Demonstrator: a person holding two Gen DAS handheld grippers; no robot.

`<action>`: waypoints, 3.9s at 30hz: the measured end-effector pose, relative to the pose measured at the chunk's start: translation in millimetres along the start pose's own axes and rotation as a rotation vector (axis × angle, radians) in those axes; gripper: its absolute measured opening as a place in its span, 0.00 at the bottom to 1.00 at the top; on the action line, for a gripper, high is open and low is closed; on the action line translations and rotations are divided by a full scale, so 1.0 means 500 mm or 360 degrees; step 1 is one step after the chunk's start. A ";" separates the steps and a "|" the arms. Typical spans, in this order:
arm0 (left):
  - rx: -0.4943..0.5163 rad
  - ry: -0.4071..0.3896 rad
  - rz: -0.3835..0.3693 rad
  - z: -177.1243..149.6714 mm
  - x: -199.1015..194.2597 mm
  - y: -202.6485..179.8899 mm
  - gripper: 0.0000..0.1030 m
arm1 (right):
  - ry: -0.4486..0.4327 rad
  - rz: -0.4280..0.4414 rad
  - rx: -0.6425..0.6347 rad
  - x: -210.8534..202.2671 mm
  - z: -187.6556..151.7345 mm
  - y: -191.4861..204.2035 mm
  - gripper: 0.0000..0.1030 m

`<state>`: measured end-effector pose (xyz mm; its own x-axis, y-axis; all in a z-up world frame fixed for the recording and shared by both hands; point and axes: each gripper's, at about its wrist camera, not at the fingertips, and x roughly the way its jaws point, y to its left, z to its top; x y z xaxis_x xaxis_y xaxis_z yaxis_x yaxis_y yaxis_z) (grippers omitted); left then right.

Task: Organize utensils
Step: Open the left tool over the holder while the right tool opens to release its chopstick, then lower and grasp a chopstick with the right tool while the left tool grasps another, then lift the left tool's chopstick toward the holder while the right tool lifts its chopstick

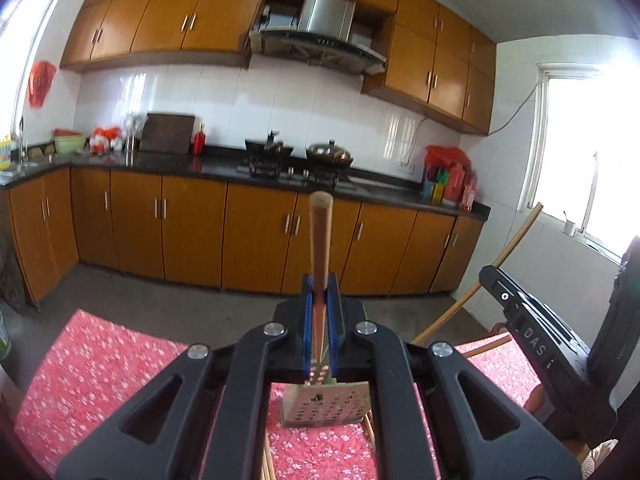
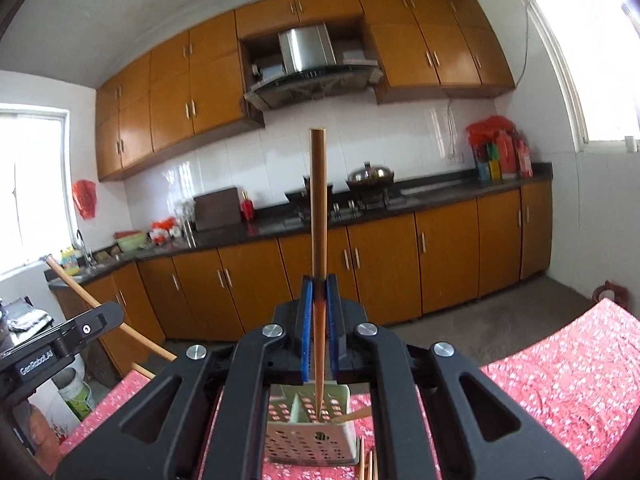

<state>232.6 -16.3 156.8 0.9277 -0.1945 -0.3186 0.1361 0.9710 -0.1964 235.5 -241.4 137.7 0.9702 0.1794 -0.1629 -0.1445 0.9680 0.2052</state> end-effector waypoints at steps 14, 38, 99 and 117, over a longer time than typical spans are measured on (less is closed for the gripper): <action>-0.0012 0.0080 0.0044 -0.033 0.037 0.025 0.17 | 0.0081 -0.0019 0.0006 -0.006 -0.001 0.002 0.31; -0.0092 0.0625 0.0314 -0.358 -0.025 0.192 0.26 | 0.1031 -0.0067 0.0148 -0.035 -0.379 -0.122 0.18; -0.0053 0.0843 0.0343 -0.449 0.065 0.252 0.09 | 0.1045 -0.0413 0.0007 -0.005 -0.405 -0.198 0.08; -0.0070 0.0840 0.0344 -0.451 0.055 0.249 0.10 | 0.1043 -0.0396 0.0033 -0.008 -0.402 -0.203 0.08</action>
<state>196.9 67.9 -85.4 0.6320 -0.0461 -0.7736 -0.0624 0.9920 -0.1102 207.0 -305.3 -76.5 0.6560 0.0277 -0.7542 0.0769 0.9917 0.1033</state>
